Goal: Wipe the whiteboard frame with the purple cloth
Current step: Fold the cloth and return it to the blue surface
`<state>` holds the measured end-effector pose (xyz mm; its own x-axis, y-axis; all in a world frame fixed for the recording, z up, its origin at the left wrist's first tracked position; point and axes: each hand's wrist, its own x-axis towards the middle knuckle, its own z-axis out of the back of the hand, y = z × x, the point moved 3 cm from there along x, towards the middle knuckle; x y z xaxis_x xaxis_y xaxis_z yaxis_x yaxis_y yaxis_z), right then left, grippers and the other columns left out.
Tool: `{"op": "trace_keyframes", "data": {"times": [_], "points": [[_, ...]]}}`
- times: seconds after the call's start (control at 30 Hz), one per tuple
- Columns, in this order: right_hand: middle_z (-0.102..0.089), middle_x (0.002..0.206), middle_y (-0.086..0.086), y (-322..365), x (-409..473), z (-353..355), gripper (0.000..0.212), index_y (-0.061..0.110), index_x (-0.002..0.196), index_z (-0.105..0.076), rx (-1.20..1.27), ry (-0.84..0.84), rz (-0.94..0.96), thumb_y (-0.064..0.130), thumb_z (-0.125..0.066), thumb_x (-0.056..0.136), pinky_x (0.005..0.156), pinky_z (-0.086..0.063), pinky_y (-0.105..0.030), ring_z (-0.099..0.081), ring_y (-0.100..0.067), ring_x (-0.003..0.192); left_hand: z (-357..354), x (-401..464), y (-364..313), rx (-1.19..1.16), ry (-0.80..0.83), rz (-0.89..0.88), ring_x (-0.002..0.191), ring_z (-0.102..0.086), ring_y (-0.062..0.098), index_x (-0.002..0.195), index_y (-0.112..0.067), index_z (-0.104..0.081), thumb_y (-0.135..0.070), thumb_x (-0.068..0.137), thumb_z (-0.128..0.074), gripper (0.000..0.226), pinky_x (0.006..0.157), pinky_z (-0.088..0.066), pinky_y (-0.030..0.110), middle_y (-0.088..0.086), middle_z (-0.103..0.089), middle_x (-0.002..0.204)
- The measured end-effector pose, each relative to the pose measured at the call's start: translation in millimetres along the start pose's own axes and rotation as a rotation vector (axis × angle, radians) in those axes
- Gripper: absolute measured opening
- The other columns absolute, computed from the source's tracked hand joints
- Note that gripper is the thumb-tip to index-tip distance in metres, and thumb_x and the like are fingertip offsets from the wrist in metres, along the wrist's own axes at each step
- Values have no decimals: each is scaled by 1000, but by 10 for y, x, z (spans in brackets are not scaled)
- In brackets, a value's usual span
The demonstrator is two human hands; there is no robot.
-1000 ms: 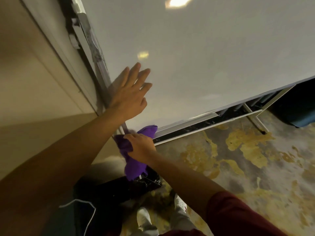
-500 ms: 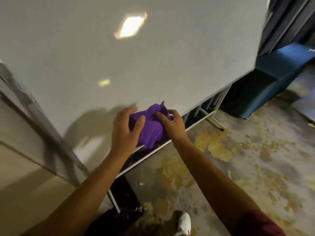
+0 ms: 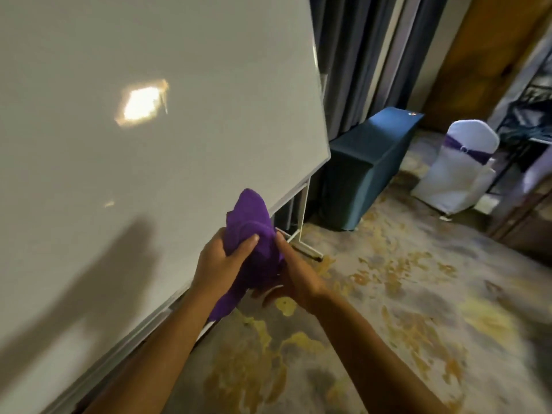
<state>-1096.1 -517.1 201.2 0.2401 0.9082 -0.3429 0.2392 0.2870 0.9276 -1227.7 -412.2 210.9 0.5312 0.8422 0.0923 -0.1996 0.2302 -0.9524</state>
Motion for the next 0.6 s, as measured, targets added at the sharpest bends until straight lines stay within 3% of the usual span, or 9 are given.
{"op": "trace_keyframes", "data": {"times": [0.07, 0.17, 0.27, 0.33, 0.4, 0.53, 0.6], "points": [[-76, 101, -10, 14, -31, 413, 45, 35, 108, -61, 1, -6, 9, 72, -55, 84, 70, -60, -40, -71, -41, 93, -390, 219, -98, -29, 31, 3, 99, -68, 7, 112, -32, -61, -62, 86, -68, 40, 73, -53, 18, -13, -68, 103], [-74, 108, -9, 41, -35, 1078, 49, 28, 118, -58, 10, -147, 64, 62, -66, 84, 76, -61, -42, -73, -33, 94, -1017, 535, -274, -47, 77, -6, 87, -68, 2, 96, -37, -58, -72, 73, -65, 43, 67, -49, 13, -16, -68, 97], [-67, 119, -13, 92, 14, 1600, 62, 24, 135, -49, -9, -293, 163, 48, -74, 84, 76, -61, -41, -73, -27, 93, -1476, 849, -358, -108, 125, -30, 84, -72, -9, 100, -38, -60, -66, 74, -72, 40, 60, -54, 10, -18, -70, 97], [-63, 123, -10, 151, 91, 1928, 77, 27, 142, -41, -7, -397, 219, 40, -82, 78, 75, -62, -43, -73, -26, 94, -1747, 1097, -397, -142, 174, -35, 86, -72, -8, 114, -33, -60, -54, 80, -78, 44, 64, -55, 7, -16, -70, 104], [-61, 124, 0, 209, 167, 2178, 89, 36, 145, -35, -86, -445, 253, 44, -85, 72, 73, -62, -40, -72, -23, 96, -1966, 1317, -419, -129, 232, -18, 90, -72, -4, 123, -27, -62, -43, 85, -81, 45, 68, -55, 6, -14, -74, 104], [-69, 110, 19, 348, 472, 2712, 71, 48, 135, -47, -355, -533, 268, 66, -74, 72, 69, -56, -20, -70, -7, 88, -2525, 1929, -393, -82, 364, -5, 75, -74, -6, 93, -29, -72, -36, 88, -79, 11, 62, -54, 9, -22, -78, 73], [-67, 118, 14, 435, 690, 3002, 84, 44, 141, -41, -338, -553, 240, 68, -76, 68, 80, -60, -29, -70, -7, 95, -2805, 2251, -443, -52, 379, -37, 85, -77, 5, 99, -24, -74, -38, 91, -77, 16, 72, -60, 17, -13, -80, 81]]}}
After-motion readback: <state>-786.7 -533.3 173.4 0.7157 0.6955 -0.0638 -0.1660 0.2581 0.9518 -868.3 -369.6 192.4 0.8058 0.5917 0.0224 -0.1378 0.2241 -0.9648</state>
